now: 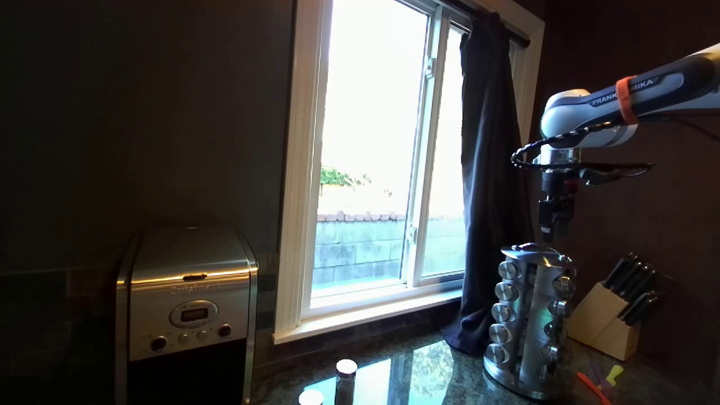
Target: Slightly rotate the spice rack
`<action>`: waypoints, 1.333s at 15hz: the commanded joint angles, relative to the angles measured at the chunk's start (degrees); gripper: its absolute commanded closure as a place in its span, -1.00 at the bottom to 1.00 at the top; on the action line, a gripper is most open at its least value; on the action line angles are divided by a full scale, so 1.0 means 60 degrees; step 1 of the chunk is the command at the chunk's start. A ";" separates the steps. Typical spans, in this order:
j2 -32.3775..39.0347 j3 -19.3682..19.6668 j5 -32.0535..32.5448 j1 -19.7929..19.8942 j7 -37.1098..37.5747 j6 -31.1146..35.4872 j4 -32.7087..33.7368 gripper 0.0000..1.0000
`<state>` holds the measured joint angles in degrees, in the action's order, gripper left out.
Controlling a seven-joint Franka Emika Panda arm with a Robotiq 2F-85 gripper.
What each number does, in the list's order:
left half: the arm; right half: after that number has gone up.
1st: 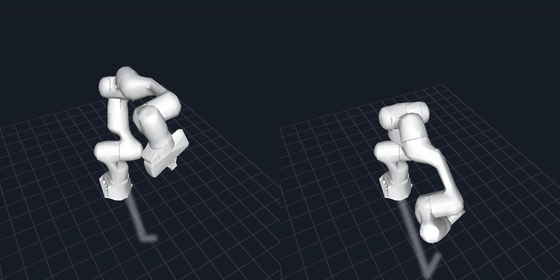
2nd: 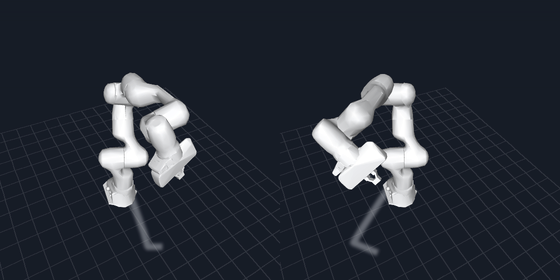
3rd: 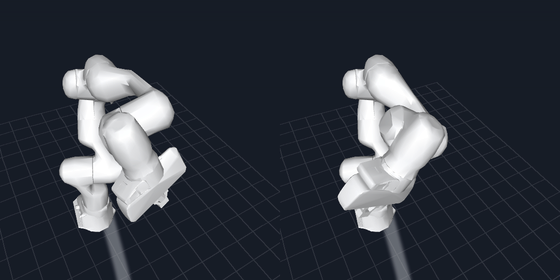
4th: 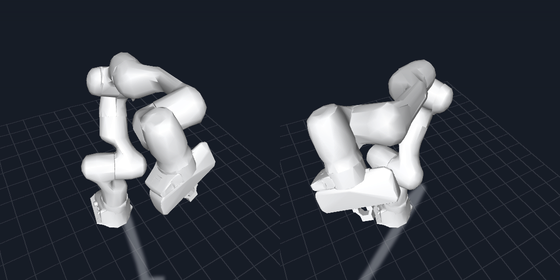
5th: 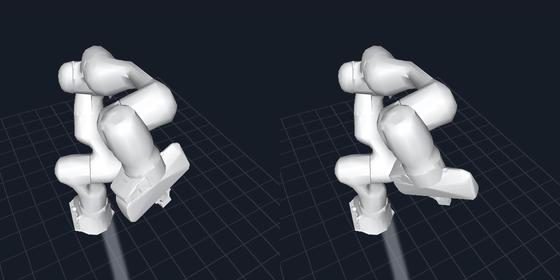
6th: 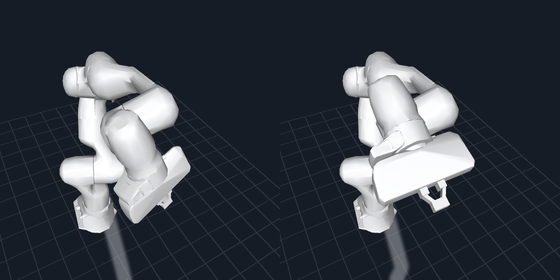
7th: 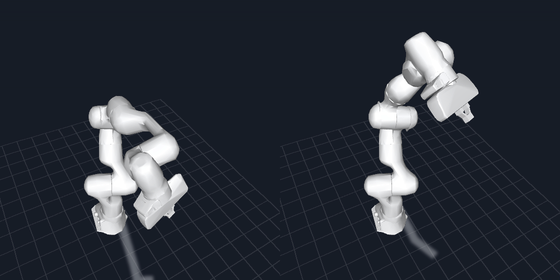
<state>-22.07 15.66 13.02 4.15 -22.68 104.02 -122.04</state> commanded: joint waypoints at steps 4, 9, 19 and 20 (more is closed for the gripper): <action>0.0602 0.0103 -0.0819 0.0151 -0.0917 -0.0552 0.0447 0.06; 0.1009 0.0065 -0.1093 0.0254 -0.0872 -0.0902 0.0758 0.03; 0.1505 0.0011 -0.1712 0.0627 -0.0107 -0.0843 0.1275 0.50; 0.1573 0.0006 -0.1703 0.0661 0.0020 -0.0829 0.1313 0.54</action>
<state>-13.96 16.13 4.14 7.05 -24.67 99.68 -115.47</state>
